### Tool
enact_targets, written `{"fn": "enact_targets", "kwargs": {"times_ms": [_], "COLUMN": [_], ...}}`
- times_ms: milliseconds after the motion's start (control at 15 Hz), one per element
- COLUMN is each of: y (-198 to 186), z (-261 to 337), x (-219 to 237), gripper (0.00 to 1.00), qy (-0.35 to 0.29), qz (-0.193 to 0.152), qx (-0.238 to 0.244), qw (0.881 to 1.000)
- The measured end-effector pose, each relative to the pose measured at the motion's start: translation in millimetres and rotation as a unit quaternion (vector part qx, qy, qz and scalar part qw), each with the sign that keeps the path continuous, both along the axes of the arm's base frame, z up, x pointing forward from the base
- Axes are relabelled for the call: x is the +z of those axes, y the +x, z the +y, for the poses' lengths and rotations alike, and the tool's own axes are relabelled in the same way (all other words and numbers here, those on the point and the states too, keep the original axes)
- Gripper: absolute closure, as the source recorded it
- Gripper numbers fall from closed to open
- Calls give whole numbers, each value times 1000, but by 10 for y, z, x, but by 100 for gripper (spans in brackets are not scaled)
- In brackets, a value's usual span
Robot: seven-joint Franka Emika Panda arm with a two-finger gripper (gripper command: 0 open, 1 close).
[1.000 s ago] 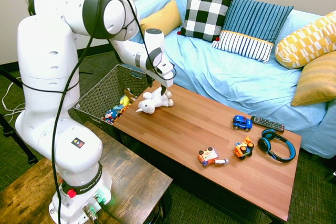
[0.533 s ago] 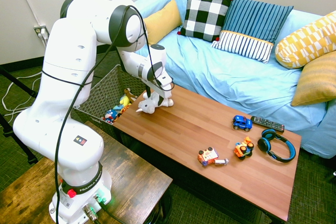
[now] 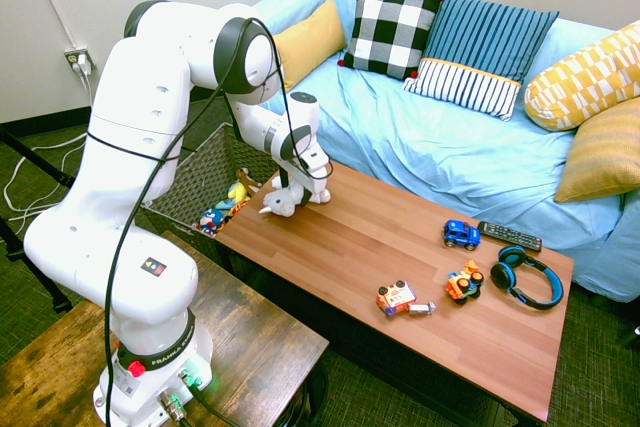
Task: Put the stuffed toy in the basket
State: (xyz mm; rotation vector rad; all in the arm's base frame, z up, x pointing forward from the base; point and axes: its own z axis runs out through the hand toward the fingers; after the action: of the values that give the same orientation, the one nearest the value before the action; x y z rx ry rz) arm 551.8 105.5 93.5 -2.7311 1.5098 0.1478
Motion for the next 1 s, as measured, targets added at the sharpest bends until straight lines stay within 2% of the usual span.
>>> {"fn": "enact_targets", "kwargs": {"times_ms": [333, 600, 800, 1000], "y": [11, 75, 208, 390], "z": [-70, -116, -7, 378], "x": [-41, 43, 349, 806], "gripper": [100, 100, 100, 100], "qy": [3, 15, 19, 11], "qz": [7, 25, 23, 4], "qx": [-2, 33, 59, 103], "qw": [1000, 999, 998, 995]}}
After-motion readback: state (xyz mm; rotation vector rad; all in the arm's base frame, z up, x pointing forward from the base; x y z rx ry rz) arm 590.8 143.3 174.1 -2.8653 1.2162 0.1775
